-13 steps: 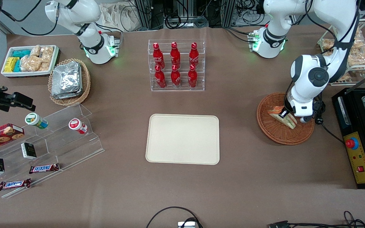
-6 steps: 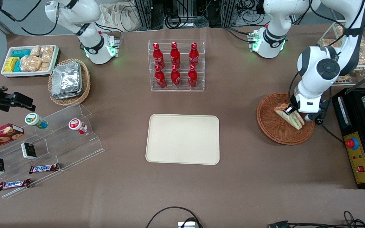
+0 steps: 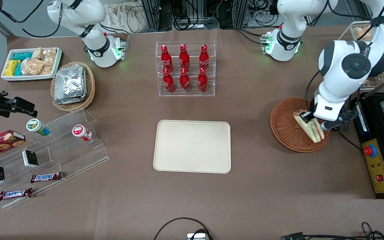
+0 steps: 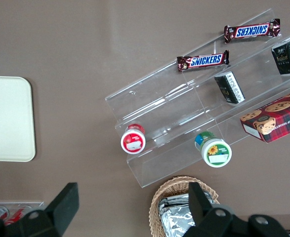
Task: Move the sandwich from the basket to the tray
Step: 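Lift the sandwich out of the basket and carry it toward the cream tray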
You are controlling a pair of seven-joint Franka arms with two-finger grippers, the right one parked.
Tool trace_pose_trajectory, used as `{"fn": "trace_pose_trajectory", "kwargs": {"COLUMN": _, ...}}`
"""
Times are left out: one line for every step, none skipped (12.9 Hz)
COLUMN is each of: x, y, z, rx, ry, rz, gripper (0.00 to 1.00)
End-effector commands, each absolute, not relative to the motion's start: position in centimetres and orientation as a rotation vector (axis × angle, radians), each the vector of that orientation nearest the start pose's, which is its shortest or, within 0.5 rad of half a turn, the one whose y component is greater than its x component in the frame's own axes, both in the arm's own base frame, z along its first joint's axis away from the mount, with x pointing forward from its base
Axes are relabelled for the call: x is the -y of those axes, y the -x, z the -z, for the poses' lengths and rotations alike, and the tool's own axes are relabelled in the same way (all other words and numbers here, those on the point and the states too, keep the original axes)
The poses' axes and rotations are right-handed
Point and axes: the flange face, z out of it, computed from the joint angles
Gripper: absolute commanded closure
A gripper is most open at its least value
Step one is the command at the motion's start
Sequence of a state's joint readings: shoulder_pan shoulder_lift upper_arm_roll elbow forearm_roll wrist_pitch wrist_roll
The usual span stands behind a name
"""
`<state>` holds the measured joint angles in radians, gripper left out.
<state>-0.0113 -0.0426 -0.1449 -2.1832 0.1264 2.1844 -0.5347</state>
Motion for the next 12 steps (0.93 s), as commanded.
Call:
{"fn": "trace_pose_trajectory", "kwargs": {"x": 11.3, "y": -52.9, "z": -43.3, "rx": 0.261, "ry": 3.046, "rz": 0.146, "gripper": 0.75}}
{"fn": "trace_pose_trajectory", "kwargs": {"x": 12.3, "y": -53.0, "z": -43.6, "rx": 0.166, "ry": 3.054, "rz": 0.155, "gripper": 0.75}}
{"fn": "trace_pose_trajectory", "kwargs": {"x": 13.0, "y": -53.1, "z": -43.8, "rx": 0.089, "ry": 3.069, "rz": 0.157, "gripper": 0.76}}
{"fn": "trace_pose_trajectory", "kwargs": {"x": 13.8, "y": -53.0, "z": -44.1, "rx": 0.018, "ry": 3.099, "rz": 0.155, "gripper": 0.76}}
{"fn": "trace_pose_trajectory", "kwargs": {"x": 14.5, "y": -53.0, "z": -44.6, "rx": -0.058, "ry": 3.126, "rz": 0.158, "gripper": 0.76}}
{"fn": "trace_pose_trajectory", "kwargs": {"x": 15.3, "y": -52.9, "z": -44.9, "rx": -0.135, "ry": 3.144, "rz": 0.160, "gripper": 0.76}}
{"fn": "trace_pose_trajectory", "kwargs": {"x": 16.3, "y": -52.6, "z": -44.9, "rx": -0.181, "ry": 3.150, "rz": 0.160, "gripper": 0.75}}
{"fn": "trace_pose_trajectory", "kwargs": {"x": 17.8, "y": -52.2, "z": -45.1, "rx": -0.226, "ry": 3.151, "rz": 0.164, "gripper": 0.75}}
{"fn": "trace_pose_trajectory", "kwargs": {"x": 19.2, "y": -51.9, "z": -45.1, "rx": -0.260, "ry": 3.153, "rz": 0.164, "gripper": 0.75}}
{"fn": "trace_pose_trajectory", "kwargs": {"x": 20.8, "y": -51.5, "z": -44.5, "rx": -0.301, "ry": 3.151, "rz": 0.149, "gripper": 0.75}}
{"fn": "trace_pose_trajectory", "kwargs": {"x": 22.1, "y": -51.1, "z": -43.9, "rx": -0.337, "ry": 3.150, "rz": 0.136, "gripper": 0.75}}
{"fn": "trace_pose_trajectory", "kwargs": {"x": 23.1, "y": -50.9, "z": -43.6, "rx": -0.363, "ry": 3.149, "rz": 0.133, "gripper": 0.76}}
